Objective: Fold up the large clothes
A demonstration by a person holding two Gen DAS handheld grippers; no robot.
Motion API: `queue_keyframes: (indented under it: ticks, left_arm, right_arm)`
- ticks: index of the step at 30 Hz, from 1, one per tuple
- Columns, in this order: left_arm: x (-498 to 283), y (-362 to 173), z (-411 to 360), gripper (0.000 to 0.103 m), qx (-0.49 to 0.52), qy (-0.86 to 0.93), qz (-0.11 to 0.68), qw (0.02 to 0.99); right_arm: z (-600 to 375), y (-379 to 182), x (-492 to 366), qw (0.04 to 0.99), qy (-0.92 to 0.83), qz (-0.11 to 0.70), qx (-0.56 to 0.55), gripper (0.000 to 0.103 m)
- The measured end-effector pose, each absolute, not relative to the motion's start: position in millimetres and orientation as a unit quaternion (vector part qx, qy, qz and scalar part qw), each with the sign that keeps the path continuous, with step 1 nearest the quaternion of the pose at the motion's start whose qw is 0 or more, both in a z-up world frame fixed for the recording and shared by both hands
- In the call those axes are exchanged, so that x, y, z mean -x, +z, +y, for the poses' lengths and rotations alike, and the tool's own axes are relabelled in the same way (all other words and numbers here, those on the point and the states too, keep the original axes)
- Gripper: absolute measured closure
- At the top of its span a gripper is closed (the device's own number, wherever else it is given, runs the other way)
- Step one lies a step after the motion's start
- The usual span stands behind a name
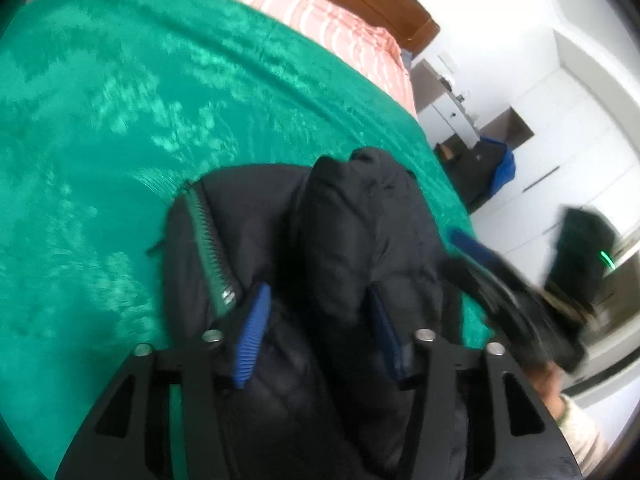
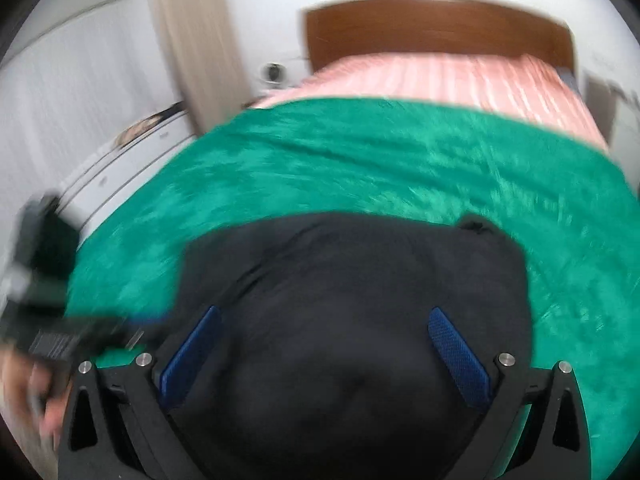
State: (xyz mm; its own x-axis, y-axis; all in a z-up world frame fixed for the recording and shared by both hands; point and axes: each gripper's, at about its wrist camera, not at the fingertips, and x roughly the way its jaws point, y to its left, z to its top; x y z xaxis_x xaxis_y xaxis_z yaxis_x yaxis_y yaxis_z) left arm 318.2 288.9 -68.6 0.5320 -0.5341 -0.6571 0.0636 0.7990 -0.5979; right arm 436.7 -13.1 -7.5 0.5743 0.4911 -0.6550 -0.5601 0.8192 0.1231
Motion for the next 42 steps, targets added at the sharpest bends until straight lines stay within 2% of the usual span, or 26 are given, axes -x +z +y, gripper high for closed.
queue_keyframes:
  ticks: [3,5,7,9,13,17,22,26,34,42]
  left_arm:
    - [-308,-64,282,0.035,0.240,-0.181,0.450,0.841]
    - [-302,-65,275,0.027,0.213,-0.163,0.449,0.852]
    - [-300,-71,272,0.026,0.198,-0.139,0.458,0.855]
    - [-294,-75,272,0.025,0.193,-0.123,0.459,0.858]
    - [-267,-67,283,0.021,0.189,-0.102,0.448,0.868]
    - [-225,-60,296,0.010,0.186,-0.084,0.427,0.881]
    - [-178,-69,312,0.009,0.205,-0.064,0.416,0.883]
    - [-157,-80,316,0.009,0.214,-0.048,0.412,0.885]
    - [-147,-99,320,0.009,0.250,-0.025,0.416,0.874]
    - [-144,-100,312,0.009,0.230,-0.016,0.417,0.879]
  right_arm:
    - [3,-12,-373,0.882,0.312,0.324,0.138,0.001]
    - [21,-42,-345,0.881,0.286,0.320,0.201,0.001]
    - [32,-73,-334,0.886,0.258,0.315,0.221,0.000]
    - [45,-91,-319,0.895,0.232,0.265,0.273,0.000]
    - [43,-93,-319,0.898,0.234,0.263,0.264,0.000]
    - [27,-68,-315,0.898,0.232,0.290,0.234,0.001]
    - [5,-37,-280,0.896,0.212,0.322,0.221,0.001]
    - [-10,-34,-261,0.891,0.185,0.340,0.239,0.001]
    - [-37,-29,-244,0.890,0.149,0.344,0.259,0.001]
    - [-47,-35,-241,0.891,0.139,0.355,0.248,0.001]
